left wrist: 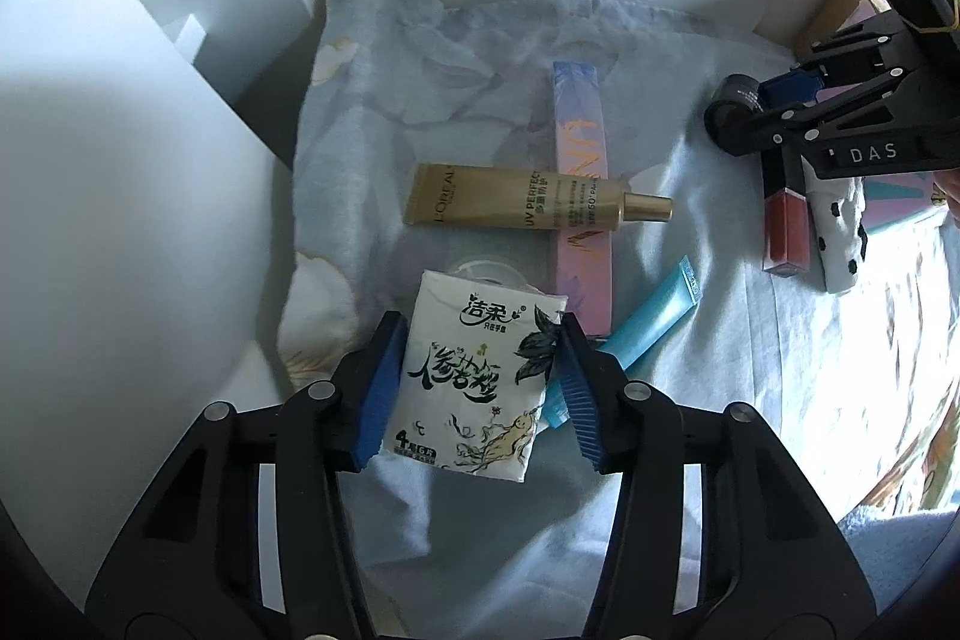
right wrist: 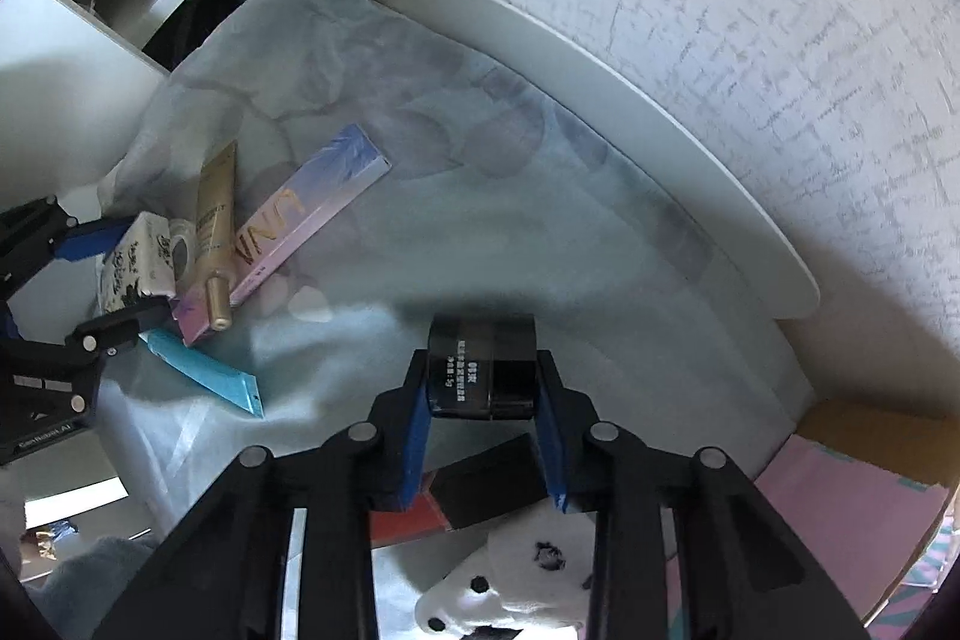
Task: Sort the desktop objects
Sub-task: 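Grasp the white tissue pack with left gripper while right grasps black jar, then carry the tissue pack and black jar into the cardboard box and release, then move both grippers back toward the items on the bed, then grasp the blue tube with left gripper while right grasps red lip gloss, then carry the blue tube and lip gloss into the cardboard box and release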
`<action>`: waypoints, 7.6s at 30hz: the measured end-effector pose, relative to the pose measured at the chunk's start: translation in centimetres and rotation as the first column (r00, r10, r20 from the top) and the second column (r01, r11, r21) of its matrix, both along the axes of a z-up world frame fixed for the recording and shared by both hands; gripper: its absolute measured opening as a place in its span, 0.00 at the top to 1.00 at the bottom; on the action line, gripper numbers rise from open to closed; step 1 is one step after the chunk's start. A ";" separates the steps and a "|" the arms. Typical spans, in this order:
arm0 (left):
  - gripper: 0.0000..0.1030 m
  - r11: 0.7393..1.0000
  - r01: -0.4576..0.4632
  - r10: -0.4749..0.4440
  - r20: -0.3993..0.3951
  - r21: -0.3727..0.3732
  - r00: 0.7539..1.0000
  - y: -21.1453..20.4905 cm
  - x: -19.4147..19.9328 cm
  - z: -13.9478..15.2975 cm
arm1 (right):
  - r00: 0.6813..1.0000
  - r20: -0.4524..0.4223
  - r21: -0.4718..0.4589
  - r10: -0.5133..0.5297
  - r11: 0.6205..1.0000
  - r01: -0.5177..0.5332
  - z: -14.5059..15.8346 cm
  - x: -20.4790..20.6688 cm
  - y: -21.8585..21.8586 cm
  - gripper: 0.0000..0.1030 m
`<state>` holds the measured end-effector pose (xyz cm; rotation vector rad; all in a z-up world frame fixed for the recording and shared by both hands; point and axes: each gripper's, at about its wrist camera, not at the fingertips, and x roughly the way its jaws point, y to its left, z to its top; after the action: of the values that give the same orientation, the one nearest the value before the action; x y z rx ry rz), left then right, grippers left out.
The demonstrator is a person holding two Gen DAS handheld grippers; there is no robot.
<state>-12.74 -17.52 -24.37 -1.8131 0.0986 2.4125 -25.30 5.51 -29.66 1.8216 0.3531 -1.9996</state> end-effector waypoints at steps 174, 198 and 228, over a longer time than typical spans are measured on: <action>0.50 1.000 0.013 -0.013 -0.034 0.015 0.999 3.5 3.5 -2.0 | 0.982 0.134 -0.028 -0.133 0.990 0.138 -0.9 3.7 1.8 0.21; 0.72 0.995 0.066 -0.066 -0.008 0.070 0.998 3.2 3.4 -2.0 | 0.995 0.093 0.004 -0.026 1.000 0.026 -2.2 5.6 -1.9 0.58; 0.87 0.985 0.062 -0.047 -0.096 0.161 0.994 2.7 6.6 3.9 | 0.997 0.043 -0.042 -0.061 0.997 0.063 0.3 8.6 -1.5 0.82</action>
<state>-6.13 -14.86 -20.48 -1.6097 -0.0398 2.3885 -16.70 4.05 -29.39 1.8656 0.2417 -1.9917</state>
